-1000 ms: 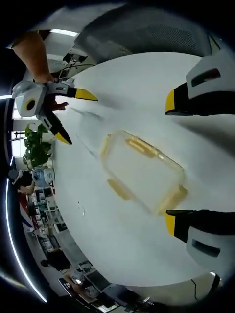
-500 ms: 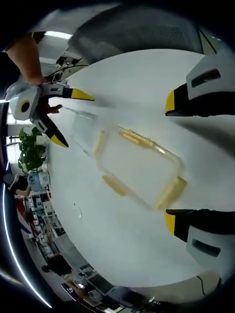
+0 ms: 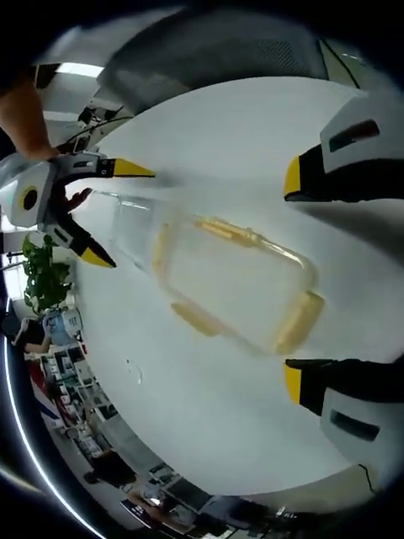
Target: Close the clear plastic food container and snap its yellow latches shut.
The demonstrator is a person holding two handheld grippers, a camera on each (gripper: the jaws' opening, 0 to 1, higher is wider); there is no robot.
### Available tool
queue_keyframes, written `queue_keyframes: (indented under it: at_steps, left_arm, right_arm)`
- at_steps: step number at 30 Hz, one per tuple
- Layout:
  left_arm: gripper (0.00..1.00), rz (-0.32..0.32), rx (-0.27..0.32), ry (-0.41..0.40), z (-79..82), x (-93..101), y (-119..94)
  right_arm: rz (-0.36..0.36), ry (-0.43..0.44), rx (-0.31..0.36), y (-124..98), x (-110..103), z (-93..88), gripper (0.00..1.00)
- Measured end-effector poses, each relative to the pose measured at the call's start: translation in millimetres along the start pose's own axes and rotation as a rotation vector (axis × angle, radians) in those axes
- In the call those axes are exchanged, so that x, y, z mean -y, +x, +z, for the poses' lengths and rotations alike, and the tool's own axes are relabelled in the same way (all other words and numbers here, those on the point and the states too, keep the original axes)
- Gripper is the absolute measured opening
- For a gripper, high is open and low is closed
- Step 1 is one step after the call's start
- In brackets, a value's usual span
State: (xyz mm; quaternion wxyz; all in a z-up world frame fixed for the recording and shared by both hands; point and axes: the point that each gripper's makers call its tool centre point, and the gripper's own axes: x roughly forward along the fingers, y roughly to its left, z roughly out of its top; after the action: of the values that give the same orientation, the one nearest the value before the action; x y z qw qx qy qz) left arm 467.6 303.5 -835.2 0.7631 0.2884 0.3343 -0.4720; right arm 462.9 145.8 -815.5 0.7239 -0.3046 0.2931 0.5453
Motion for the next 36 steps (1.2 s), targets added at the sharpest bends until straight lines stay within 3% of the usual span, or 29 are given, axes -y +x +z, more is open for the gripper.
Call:
queue_keyframes:
  at_steps: [12,36]
  left_arm:
    - [0.74,-0.012,-0.022,0.008,-3.8,-10.9,1]
    - [0.71,-0.06,-0.116,0.151,-14.9,-32.2,9]
  right_arm:
    - [0.038,-0.025,-0.052,19,0,4.1,0.77]
    - [0.089,-0.098,-0.141,34,7,-8.6,0.72]
